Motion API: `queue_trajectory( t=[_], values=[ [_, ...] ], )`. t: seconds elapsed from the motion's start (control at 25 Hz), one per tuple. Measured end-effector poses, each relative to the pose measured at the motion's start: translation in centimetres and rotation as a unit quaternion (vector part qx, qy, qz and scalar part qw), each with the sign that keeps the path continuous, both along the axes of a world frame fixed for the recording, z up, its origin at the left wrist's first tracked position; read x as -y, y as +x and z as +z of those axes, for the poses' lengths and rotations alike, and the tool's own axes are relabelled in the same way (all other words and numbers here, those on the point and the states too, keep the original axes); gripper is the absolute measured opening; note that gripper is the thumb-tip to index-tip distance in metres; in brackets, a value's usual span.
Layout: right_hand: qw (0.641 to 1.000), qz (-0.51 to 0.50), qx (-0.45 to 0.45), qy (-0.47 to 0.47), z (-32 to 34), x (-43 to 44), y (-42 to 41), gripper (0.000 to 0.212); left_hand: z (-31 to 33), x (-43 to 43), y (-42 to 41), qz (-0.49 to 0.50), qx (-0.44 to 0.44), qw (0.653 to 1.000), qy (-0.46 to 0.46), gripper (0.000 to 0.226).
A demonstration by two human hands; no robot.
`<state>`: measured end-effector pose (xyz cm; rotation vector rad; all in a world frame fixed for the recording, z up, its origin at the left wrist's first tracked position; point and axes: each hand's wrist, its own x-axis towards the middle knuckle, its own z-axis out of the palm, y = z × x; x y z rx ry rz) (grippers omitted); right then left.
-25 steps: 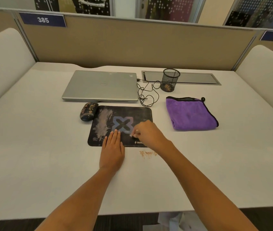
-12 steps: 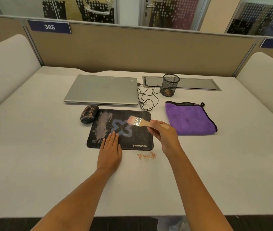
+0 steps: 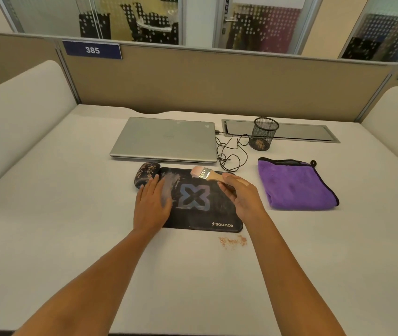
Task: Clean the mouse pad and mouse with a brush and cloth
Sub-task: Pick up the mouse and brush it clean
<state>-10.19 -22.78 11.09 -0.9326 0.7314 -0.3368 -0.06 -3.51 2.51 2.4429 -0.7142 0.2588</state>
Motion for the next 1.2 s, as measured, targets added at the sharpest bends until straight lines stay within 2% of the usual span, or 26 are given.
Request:
queue_trajectory(
  t=[0.16, 0.32, 0.44, 0.6, 0.8, 1.0, 1.2],
  values=[
    [1.000, -0.010, 0.000, 0.004, 0.0, -1.4, 2.9, 0.020, 0.7, -1.9, 4.3, 0.009, -0.042, 0.999, -0.007, 0.075],
    [1.000, -0.011, 0.011, 0.000, 0.1, -2.9, 5.6, 0.006, 1.1, -3.4, 7.5, -0.019, -0.098, 0.995, -0.011, 0.095],
    [1.000, -0.010, 0.013, -0.002, 0.0, -3.6, 7.7, 0.006, 1.1, -4.2, 9.8, -0.047, -0.143, 0.989, -0.008, 0.105],
    [1.000, -0.006, 0.016, -0.001, -0.4, -4.3, 10.0, 0.008, 0.9, -4.4, 12.6, -0.090, -0.229, 0.969, -0.008, 0.120],
    [1.000, -0.004, 0.005, -0.004, -0.7, -4.9, 12.1, 0.010, 1.2, -4.0, 14.9, -0.141, -0.279, 0.950, 0.000, 0.137],
    [1.000, 0.000, -0.010, -0.010, -1.2, -4.9, 13.2, 0.014, 0.9, -4.1, 16.6, -0.199, -0.320, 0.926, 0.012, 0.140],
    [0.999, 0.011, -0.035, -0.032, -1.1, -4.7, 13.7, 0.009, 0.8, -3.8, 17.2, -0.235, -0.317, 0.918, 0.036, 0.136]
  ],
)
